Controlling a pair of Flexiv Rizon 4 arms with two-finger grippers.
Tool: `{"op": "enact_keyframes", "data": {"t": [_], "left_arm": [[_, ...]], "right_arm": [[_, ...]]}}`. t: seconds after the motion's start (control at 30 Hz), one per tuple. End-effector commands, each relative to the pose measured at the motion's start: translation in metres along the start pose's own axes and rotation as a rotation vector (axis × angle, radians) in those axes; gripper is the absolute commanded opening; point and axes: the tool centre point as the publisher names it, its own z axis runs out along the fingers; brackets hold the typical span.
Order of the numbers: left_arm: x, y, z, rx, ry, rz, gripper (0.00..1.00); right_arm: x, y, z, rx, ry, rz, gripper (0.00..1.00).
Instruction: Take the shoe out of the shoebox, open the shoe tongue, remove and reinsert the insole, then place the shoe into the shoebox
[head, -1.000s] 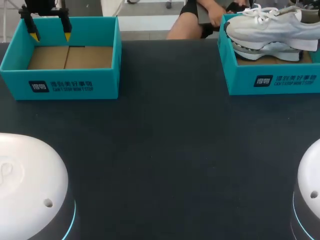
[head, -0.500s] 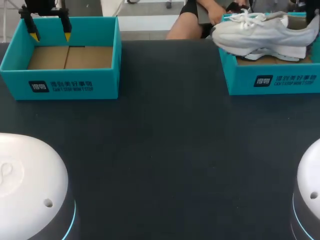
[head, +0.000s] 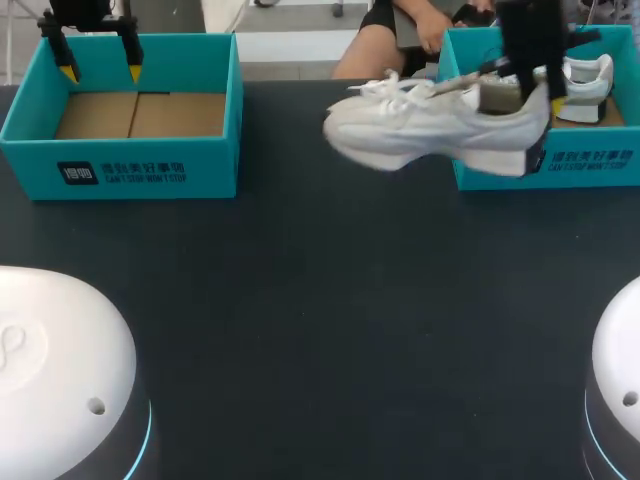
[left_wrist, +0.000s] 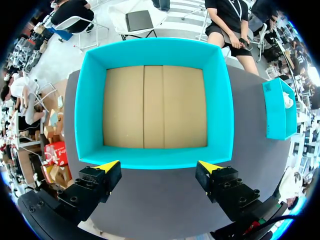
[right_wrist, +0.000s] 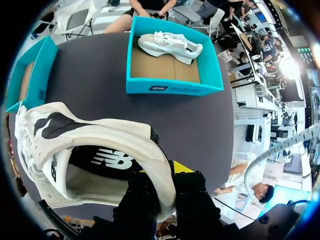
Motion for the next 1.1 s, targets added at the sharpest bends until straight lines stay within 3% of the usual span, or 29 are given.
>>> {"op": "enact_keyframes", "data": {"t": [0.03,0.17,0.3,1.0,1.1], "left_arm": [[0.000,0.000,0.000,-0.001,0.000,0.000,1.00],[0.000,0.000,0.000,-0.001,0.000,0.000,1.00],[0.000,0.000,0.000,-0.001,0.000,0.000,1.00],[0.000,0.000,0.000,-0.001,0.000,0.000,1.00],[0.000,0.000,0.000,-0.001,0.000,0.000,1.00]], "right_arm": [[0.047,-0.027,-0.014,0.010,-0.062,-0.012,0.00],[0.078,-0.050,-0.021,0.058,-0.049,-0.006,0.00],[0.097,-0.065,-0.027,0.066,-0.019,-0.007,0.00],[0.099,-0.067,-0.026,0.077,-0.026,-0.014,0.00],[0.114,-0.082,-0.011,0.033,-0.067,-0.026,0.00]]}}
